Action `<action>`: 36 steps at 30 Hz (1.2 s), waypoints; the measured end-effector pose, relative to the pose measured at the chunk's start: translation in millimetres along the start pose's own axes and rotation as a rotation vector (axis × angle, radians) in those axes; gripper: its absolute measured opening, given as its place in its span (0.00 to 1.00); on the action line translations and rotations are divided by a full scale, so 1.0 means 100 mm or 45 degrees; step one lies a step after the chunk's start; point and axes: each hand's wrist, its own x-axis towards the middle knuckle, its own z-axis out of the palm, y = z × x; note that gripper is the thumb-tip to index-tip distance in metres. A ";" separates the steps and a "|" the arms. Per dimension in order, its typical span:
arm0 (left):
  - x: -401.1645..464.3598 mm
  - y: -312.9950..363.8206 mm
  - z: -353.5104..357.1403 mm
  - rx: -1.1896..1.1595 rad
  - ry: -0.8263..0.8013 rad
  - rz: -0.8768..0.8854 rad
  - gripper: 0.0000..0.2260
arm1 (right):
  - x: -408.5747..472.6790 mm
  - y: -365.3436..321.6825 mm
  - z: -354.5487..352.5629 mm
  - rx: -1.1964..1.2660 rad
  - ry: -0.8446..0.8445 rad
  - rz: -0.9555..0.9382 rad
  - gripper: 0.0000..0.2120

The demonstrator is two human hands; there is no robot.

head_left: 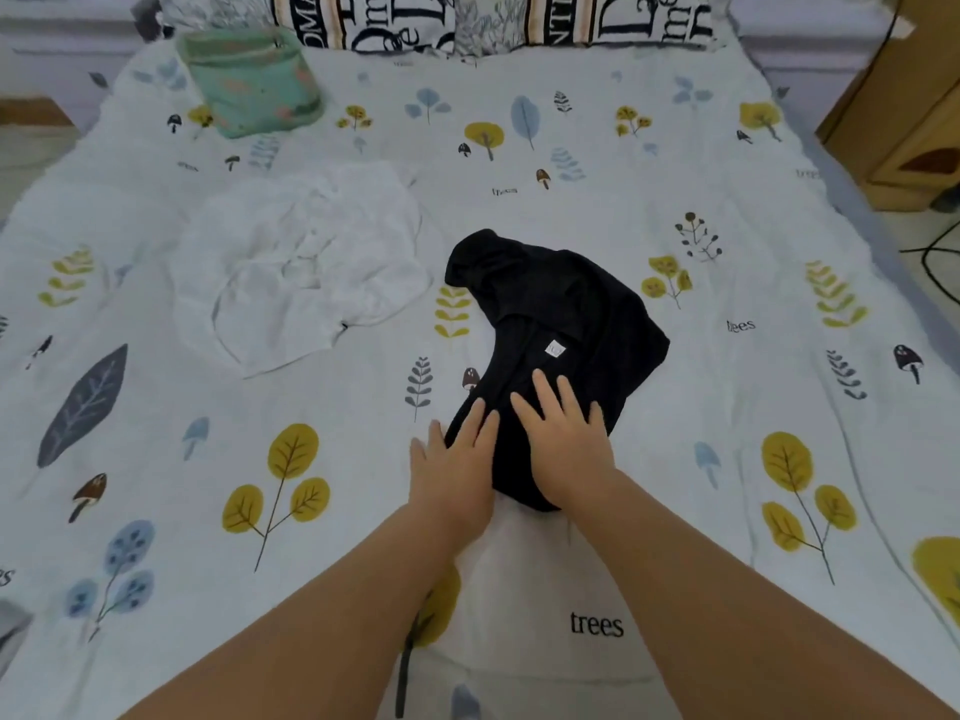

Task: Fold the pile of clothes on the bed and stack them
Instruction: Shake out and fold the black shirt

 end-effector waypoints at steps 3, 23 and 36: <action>0.12 -0.02 0.11 0.047 -0.054 0.058 0.29 | 0.00 0.00 0.08 -0.094 -0.058 -0.086 0.21; -1.81 -0.32 -2.25 -0.268 0.686 0.679 0.09 | -1.53 -0.29 -1.50 0.094 0.110 -0.180 0.17; -3.44 -0.45 -3.99 -0.813 1.007 0.620 0.22 | -2.89 -0.68 -3.08 0.117 -0.328 0.060 0.10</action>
